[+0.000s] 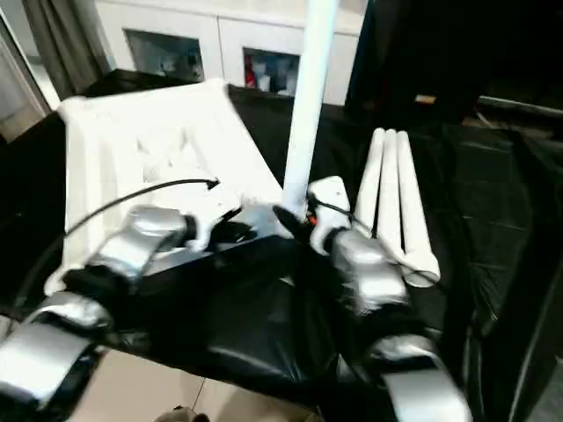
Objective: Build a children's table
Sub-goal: Rotate leg to tighten
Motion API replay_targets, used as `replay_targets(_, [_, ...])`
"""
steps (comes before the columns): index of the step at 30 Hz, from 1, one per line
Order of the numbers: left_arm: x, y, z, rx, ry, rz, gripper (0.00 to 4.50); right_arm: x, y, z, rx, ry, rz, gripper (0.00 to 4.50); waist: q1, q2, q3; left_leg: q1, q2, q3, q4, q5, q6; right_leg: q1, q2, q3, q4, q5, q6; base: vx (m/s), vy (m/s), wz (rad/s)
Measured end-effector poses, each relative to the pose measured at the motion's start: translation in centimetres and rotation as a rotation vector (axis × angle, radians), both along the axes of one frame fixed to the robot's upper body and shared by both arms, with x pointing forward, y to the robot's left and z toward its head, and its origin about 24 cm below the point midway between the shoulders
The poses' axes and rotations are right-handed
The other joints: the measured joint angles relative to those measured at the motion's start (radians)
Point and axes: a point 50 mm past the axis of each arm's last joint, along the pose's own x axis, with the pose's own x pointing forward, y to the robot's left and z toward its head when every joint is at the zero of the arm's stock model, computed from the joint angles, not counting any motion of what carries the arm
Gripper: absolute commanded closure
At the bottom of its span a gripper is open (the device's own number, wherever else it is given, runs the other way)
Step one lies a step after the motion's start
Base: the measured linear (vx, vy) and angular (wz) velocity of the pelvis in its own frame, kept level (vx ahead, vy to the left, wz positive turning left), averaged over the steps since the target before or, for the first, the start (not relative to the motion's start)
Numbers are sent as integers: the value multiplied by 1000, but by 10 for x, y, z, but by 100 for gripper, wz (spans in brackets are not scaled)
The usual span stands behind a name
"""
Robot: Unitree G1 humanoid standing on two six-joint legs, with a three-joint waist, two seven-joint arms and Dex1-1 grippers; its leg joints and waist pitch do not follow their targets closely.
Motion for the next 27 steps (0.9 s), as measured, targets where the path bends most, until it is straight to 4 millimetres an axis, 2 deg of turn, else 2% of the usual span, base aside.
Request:
replay_targets(2, [0, -4, -1, -5, 3, 7, 450, 0, 0, 0, -8, -2, -16, 174, 1, 1, -1, 2, -1, 0, -1, 0, 0, 3, 0, 0, -2, 0, 0, 0, 0, 0])
replay_targets(3, [0, -5, -2, -8, 4, 7, 450, 0, -1, -1, -1, 2, -22, 119, 2, 1, -1, 4, -1, 0, -2, 0, 0, 5, 0, 1, -3, 0, 0, 0, 0, 0])
replay_targets(6, [0, -5, -2, -9, -1, 3, 450, -1, 0, -1, 6, -6, -14, 102, 4, 2, -2, 4, -2, 0, -2, 0, 0, 5, -1, 1, -3, 0, 0, 0, 0, 0])
replay_targets(8, [-1, -4, -1, -6, -8, -8, 450, -1, 0, -1, 8, -8, -5, 76, 3, 2, -2, 3, -2, 0, -2, 0, 0, 4, -1, 1, -3, 0, 0, 0, 0, 0])
replay_targets(14, [-5, 6, 1, -3, -12, -95, 450, -6, -17, 4, -32, -17, 180, 76, 3, 2, -2, 0, -2, -1, -4, 0, 1, 2, 0, 1, -5, -1, 1, 0, 0, 0])
replay_targets(18, [-13, 22, 5, -8, -4, -217, 450, -16, -34, 5, -72, 16, 373, 76, 11, 2, -2, -11, -1, -1, -5, 3, 6, -9, 0, -1, -4, -1, 1, 0, 0, 0])
replay_targets(20, [-17, 29, 6, -2, 5, -271, 450, -18, -33, 8, -82, 14, 447, 76, 13, 2, -2, -17, -1, -1, -3, 3, 6, -16, 0, -1, -1, -1, 1, 0, 0, 0])
replay_targets(22, [-23, 33, 7, -2, 14, -344, 450, -22, -35, 12, -89, 16, 522, 76, 24, 3, -2, -22, 3, -1, 1, 3, 6, -17, 0, -6, -1, -1, 1, 0, 0, 0])
replay_targets(25, [-30, 39, 7, -1, 44, -413, 450, -30, -35, 14, -99, 37, 660, 76, 35, 3, -2, -24, 4, 1, 3, 3, 6, -17, -1, -7, -1, -1, 1, 0, 0, 0])
replay_targets(27, [-33, 40, 7, -2, 52, -429, 450, -32, -36, 14, -92, 47, 698, 76, 35, 4, -1, -24, 4, 2, 3, 3, 5, -17, -1, -7, -1, -1, 1, 0, 0, 0])
